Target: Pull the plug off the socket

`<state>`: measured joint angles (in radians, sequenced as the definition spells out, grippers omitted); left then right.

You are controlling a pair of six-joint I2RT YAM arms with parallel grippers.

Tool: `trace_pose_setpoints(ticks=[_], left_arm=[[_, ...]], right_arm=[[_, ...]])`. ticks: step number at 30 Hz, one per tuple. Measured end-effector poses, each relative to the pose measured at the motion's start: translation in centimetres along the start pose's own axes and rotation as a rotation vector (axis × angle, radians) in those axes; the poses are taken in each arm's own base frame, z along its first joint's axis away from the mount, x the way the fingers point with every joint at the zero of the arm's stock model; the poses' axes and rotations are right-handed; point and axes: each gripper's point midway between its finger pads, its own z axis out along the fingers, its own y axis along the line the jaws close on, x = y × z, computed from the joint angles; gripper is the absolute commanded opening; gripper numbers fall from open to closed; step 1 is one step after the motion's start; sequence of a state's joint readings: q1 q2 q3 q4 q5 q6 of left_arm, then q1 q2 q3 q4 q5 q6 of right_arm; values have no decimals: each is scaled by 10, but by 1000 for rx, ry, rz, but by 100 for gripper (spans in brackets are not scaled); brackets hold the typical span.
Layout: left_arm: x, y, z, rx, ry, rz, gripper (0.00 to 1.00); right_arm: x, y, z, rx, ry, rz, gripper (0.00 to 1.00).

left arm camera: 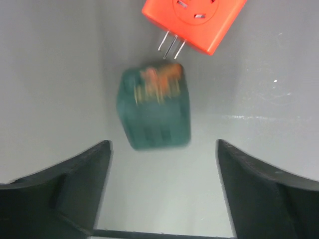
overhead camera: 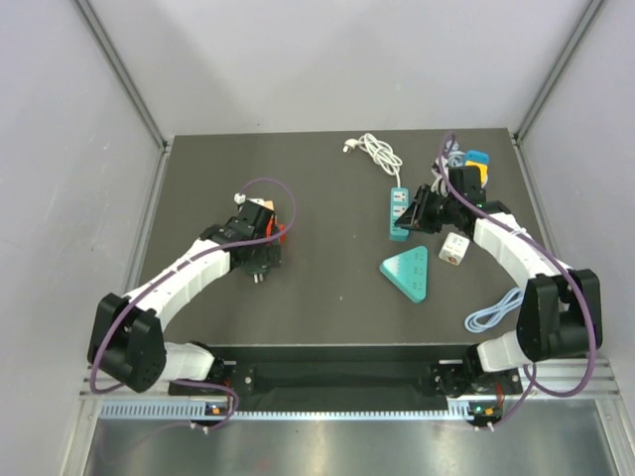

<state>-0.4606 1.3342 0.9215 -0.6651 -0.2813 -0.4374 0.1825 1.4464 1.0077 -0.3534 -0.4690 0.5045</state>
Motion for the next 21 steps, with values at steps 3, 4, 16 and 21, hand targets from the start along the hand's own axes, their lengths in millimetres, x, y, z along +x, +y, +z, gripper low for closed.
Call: trace_pose_setpoints(ticks=[3,4,16,21], left_arm=[[-6,0,-8,16,-32,-3,98],[-8,0,-11,24,-42,-4,98],[-30,-58,-54,341,-86,11,99],[-56,-108,-91,525,-196,14,97]], right_arm=[[1,1,-4,2,1,-6,27],[2,1,-4,3,2,-6,27],[3,-8,-23,100,-16,-9,28],[-20,-8,-40,152,-91,-13,32]])
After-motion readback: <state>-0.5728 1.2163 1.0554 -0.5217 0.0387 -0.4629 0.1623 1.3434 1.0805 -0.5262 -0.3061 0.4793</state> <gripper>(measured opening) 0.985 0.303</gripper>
